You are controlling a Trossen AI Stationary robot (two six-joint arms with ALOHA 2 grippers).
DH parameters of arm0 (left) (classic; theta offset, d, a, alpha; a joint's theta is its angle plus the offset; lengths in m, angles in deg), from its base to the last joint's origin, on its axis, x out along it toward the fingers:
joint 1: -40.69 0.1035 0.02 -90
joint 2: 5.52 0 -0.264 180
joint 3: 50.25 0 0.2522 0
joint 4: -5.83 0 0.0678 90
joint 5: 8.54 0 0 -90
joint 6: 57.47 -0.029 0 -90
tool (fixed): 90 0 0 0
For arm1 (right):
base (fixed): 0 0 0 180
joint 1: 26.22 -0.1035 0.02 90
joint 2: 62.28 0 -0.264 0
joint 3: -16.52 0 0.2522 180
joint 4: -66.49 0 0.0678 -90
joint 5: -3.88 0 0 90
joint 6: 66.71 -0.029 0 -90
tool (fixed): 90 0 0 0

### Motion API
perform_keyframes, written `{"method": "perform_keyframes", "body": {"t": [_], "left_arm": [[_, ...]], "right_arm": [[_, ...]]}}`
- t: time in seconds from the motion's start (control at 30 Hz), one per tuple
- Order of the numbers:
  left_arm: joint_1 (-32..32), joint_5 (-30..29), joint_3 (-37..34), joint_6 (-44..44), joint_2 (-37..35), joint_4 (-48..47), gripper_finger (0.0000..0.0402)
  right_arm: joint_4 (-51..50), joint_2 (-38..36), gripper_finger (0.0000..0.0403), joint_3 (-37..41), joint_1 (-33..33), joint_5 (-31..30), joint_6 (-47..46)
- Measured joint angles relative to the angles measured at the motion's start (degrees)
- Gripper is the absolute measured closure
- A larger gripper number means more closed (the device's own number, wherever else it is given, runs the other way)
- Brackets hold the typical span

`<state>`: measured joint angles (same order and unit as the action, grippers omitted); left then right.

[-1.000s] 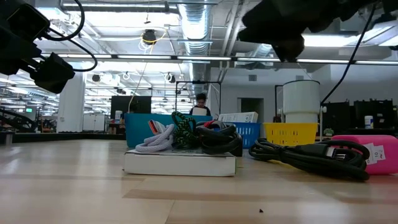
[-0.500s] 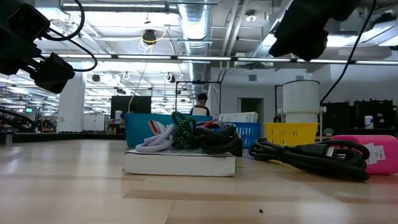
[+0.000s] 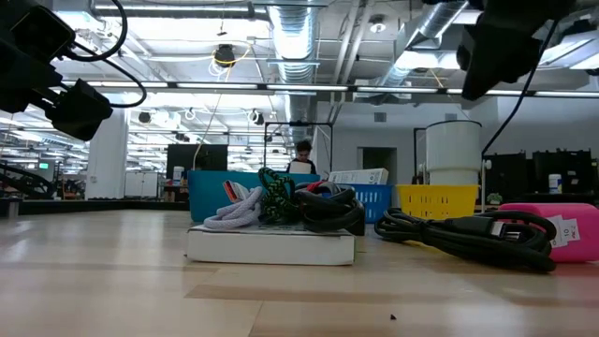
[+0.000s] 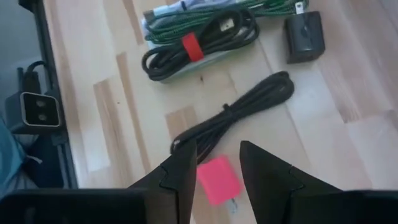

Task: Pick and place items into bin
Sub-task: Put the pink charger adapter into the yellow bin

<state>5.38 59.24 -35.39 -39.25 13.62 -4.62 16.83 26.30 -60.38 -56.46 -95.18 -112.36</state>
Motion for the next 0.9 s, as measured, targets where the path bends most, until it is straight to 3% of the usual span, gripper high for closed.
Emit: {"method": "perform_keyframes", "body": {"t": [0.17, 0.5, 0.9], "left_arm": [[0.00, 0.00, 0.02, 0.00, -0.01, -0.01, 0.0132], [0.00, 0.17, 0.02, 0.00, -0.02, -0.11, 0.0132], [0.00, 0.50, 0.02, 0.00, 1.03, -0.15, 0.0132]], "right_arm": [[0.61, 1.46, 0.0285, -0.02, -1.15, 0.53, -2.19], [1.90, 8.65, 0.0284, -1.14, -0.48, 7.83, -2.08], [-2.63, 10.23, 0.0282, -4.50, 0.40, 10.33, 2.18]]}}
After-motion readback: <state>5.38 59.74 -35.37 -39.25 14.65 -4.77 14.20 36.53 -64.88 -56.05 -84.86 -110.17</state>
